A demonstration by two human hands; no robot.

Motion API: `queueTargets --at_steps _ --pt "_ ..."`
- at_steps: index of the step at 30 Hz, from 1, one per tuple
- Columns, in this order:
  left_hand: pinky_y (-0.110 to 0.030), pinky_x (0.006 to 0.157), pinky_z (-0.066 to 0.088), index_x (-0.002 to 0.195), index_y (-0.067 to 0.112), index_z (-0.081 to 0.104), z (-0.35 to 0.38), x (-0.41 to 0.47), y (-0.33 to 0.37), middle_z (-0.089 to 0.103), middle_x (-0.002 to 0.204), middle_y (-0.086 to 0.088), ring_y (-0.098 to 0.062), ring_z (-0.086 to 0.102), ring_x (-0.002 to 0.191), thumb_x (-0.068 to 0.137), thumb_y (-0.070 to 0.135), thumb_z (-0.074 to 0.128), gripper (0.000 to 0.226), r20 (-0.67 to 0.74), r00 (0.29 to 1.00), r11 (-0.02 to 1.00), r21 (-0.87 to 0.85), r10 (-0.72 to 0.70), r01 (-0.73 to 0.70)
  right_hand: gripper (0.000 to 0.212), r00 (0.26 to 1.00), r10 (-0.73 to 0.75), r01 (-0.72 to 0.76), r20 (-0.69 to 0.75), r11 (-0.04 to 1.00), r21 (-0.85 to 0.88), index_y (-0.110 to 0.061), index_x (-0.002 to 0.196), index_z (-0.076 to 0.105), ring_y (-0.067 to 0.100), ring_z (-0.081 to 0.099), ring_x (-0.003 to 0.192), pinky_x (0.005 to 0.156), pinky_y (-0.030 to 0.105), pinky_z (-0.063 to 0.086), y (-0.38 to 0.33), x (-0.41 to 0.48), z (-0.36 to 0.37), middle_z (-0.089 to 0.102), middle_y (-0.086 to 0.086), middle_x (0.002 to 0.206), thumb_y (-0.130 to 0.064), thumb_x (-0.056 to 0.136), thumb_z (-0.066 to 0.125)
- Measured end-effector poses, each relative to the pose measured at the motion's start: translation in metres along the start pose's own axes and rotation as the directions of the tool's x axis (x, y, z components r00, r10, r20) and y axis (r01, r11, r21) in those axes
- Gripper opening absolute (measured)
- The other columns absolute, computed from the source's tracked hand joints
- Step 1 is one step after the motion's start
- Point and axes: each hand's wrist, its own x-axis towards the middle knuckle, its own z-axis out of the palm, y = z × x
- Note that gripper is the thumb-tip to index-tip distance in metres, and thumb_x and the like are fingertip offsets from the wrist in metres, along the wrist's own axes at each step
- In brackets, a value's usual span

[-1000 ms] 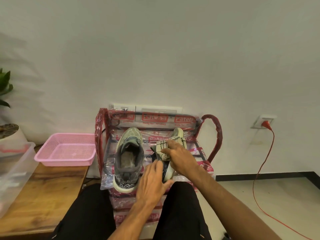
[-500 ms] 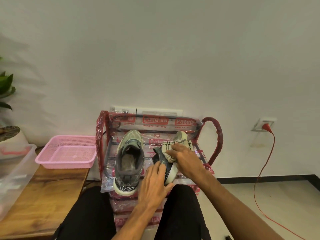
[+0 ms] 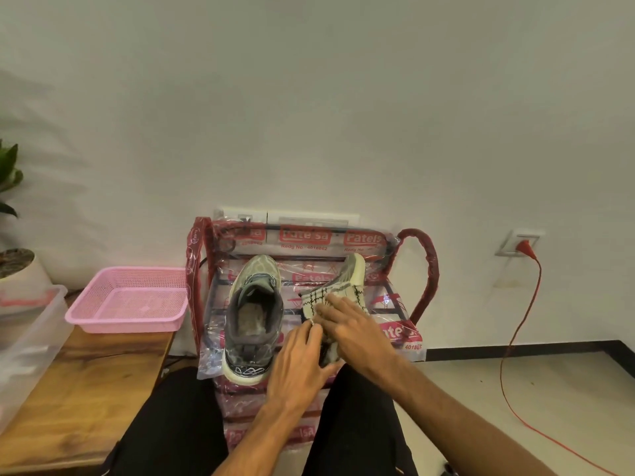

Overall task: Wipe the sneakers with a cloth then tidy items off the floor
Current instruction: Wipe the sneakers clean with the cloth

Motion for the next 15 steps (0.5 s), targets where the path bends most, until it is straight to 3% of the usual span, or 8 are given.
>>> queueTargets --at_steps 2,5,7,9,12,15 --pt "-0.022 0.1 0.041 0.123 0.024 0.039 0.001 -0.001 0.0 0.044 0.134 0.005 -0.01 0.042 0.124 0.084 0.054 0.063 0.055 -0.001 1.0 0.999 0.024 0.021 -0.021 0.056 1.0 0.021 -0.02 0.012 0.997 -0.071 -0.017 0.122 0.066 0.03 0.051 0.129 0.108 0.044 0.034 0.007 0.002 -0.002 0.061 0.007 0.132 -0.011 0.069 0.081" --pt "-0.026 0.102 0.041 0.122 0.022 0.037 0.001 0.001 0.0 0.044 0.135 0.002 -0.015 0.042 0.126 0.085 0.054 0.062 0.055 0.017 1.0 0.998 0.061 0.022 -0.023 0.052 0.989 0.138 -0.125 0.052 0.972 -0.199 -0.013 0.132 0.056 0.033 0.034 0.14 0.116 0.047 0.024 0.022 0.017 -0.007 0.049 0.012 0.143 -0.011 0.082 0.072" --pt "-0.027 0.103 0.041 0.122 0.021 0.037 0.0 0.003 0.001 0.044 0.137 0.0 -0.016 0.041 0.128 0.085 0.054 0.062 0.056 0.021 1.0 0.998 0.067 0.02 -0.021 0.047 0.986 0.153 -0.14 0.063 0.975 -0.172 -0.01 0.136 0.052 0.032 0.028 0.142 0.117 0.045 0.021 0.02 0.024 -0.011 0.045 0.012 0.145 -0.008 0.09 0.062" --pt "-0.025 0.102 0.041 0.122 0.022 0.038 0.001 0.002 0.001 0.045 0.134 0.002 -0.013 0.042 0.125 0.085 0.054 0.063 0.055 0.02 1.0 0.999 0.038 0.005 -0.005 0.045 0.993 0.111 -0.109 0.035 0.993 -0.054 -0.01 0.133 0.054 0.03 0.035 0.138 0.116 0.043 0.026 0.007 0.02 -0.013 0.05 0.01 0.141 -0.004 0.089 0.06" --pt "-0.023 0.096 0.046 0.12 0.024 0.04 0.001 -0.001 0.002 0.047 0.13 0.005 -0.01 0.045 0.122 0.083 0.053 0.065 0.054 0.009 1.0 1.0 0.005 -0.017 0.017 0.049 0.999 0.037 -0.032 -0.04 0.994 0.104 -0.014 0.122 0.065 0.028 0.05 0.128 0.109 0.039 0.035 -0.006 0.0 -0.01 0.062 0.006 0.129 -0.003 0.075 0.074" --pt "-0.026 0.093 0.048 0.119 0.021 0.043 0.003 0.0 0.004 0.052 0.127 0.001 -0.015 0.05 0.118 0.082 0.05 0.067 0.052 -0.018 0.999 0.998 0.048 0.042 -0.041 0.057 0.997 0.079 -0.079 -0.017 0.997 0.005 -0.018 0.117 0.068 0.028 0.055 0.123 0.102 0.041 0.044 0.008 -0.003 -0.004 0.064 0.004 0.126 -0.01 0.064 0.086"
